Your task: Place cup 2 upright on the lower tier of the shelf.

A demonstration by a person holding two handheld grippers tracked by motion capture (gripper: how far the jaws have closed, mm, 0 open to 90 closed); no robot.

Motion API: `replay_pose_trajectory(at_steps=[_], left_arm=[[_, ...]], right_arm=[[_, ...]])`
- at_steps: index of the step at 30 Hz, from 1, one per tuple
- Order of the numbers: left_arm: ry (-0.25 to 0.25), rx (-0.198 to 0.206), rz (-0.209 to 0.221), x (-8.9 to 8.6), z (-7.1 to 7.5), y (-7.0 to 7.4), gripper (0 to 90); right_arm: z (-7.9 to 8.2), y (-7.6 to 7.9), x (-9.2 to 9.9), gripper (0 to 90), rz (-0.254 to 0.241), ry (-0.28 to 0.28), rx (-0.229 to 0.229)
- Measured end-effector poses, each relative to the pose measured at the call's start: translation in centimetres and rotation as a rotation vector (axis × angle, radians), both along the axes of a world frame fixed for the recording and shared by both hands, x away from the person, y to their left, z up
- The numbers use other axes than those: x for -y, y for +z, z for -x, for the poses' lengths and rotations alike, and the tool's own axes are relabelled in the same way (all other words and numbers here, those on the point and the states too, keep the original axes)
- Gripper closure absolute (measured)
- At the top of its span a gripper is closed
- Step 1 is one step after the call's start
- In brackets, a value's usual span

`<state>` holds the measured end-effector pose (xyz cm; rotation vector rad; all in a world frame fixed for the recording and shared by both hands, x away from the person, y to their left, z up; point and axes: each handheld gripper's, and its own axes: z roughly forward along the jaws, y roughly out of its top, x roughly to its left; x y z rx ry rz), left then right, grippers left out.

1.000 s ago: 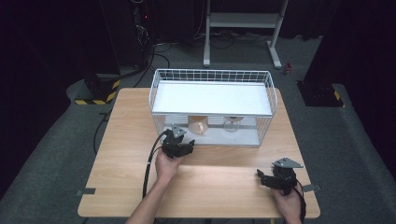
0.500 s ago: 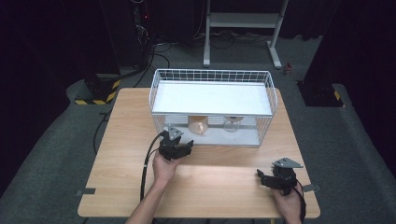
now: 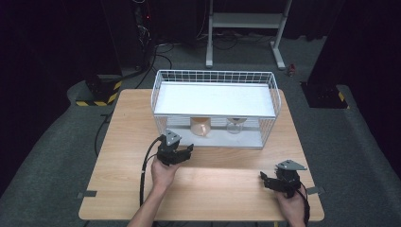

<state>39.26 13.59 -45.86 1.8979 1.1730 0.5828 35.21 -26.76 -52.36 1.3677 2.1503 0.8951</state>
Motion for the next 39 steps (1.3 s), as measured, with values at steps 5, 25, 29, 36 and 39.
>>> replay_pose_trajectory(at_steps=[5, 25, 29, 36, 39], left_arm=[[0.009, 0.003, 0.002, -0.3, 0.3, -0.1, 38.8], [0.041, 0.001, 0.046, -2.0, 2.0, -0.5, 37.6], [0.049, 0.004, 0.052, -2.4, 2.4, -0.6, 37.6], [0.047, 0.007, 0.046, -2.8, 3.1, -0.6, 37.5], [0.049, 0.007, 0.054, -3.0, 3.3, -0.5, 37.3]], right_arm=[[0.0, 0.0, 0.0, 22.1, -0.001, 0.000, 0.000], [0.0, 0.0, 0.0, 22.1, 0.000, 0.000, 0.000], [0.0, 0.0, 0.0, 22.1, 0.000, 0.000, 0.000], [0.0, 0.0, 0.0, 22.1, 0.000, 0.000, 0.000], [0.0, 0.0, 0.0, 22.1, 0.000, 0.000, 0.000]])
